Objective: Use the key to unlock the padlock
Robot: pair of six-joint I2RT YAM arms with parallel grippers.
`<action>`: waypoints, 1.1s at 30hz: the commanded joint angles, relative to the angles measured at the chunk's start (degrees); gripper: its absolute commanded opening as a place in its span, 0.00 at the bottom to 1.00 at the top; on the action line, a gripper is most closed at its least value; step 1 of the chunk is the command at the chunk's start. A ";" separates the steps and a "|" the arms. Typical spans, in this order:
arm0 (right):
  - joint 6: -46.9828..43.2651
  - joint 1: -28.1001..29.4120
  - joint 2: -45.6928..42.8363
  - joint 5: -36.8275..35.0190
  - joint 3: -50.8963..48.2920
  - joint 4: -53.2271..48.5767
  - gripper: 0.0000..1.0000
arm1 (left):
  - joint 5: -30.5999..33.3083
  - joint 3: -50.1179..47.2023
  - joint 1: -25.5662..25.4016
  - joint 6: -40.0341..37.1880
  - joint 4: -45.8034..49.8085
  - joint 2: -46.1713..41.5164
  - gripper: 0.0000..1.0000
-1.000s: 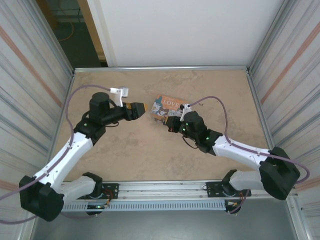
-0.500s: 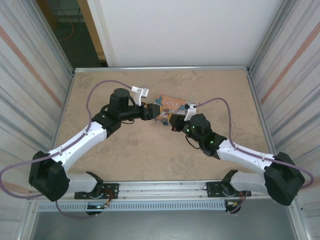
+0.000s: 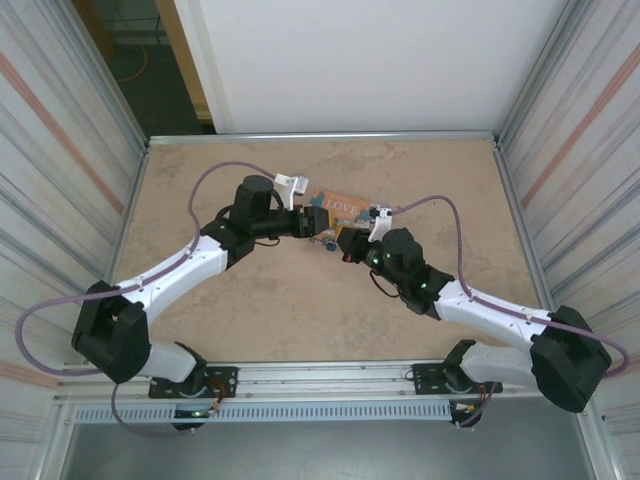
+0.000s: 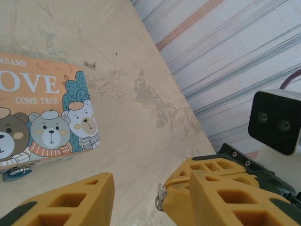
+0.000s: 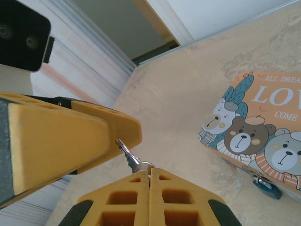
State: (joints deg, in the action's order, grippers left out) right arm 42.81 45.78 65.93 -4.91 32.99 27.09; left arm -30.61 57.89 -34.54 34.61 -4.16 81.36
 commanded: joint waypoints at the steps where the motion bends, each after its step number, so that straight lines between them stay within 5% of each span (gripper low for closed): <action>1: -0.90 0.68 -0.55 -0.28 0.05 1.96 0.00 | -1.68 2.14 -0.52 0.82 -2.40 0.96 0.42; 15: -0.36 -0.81 -1.53 1.55 -0.10 0.19 0.05 | -2.53 2.74 -0.87 0.19 -2.32 0.71 0.00; 26: 0.67 -13.77 -10.79 25.40 -4.15 1.49 0.39 | -6.50 2.49 3.16 -3.78 0.29 -4.71 0.00; 33: 2.29 -14.59 -10.19 33.76 -3.76 7.51 0.51 | -9.49 2.97 3.79 -6.44 2.15 -6.82 0.00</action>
State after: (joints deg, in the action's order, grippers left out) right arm 43.68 31.05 55.31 22.63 28.64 29.91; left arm -37.10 59.00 -31.07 30.81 -3.27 76.27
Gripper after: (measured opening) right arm 0.502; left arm 0.065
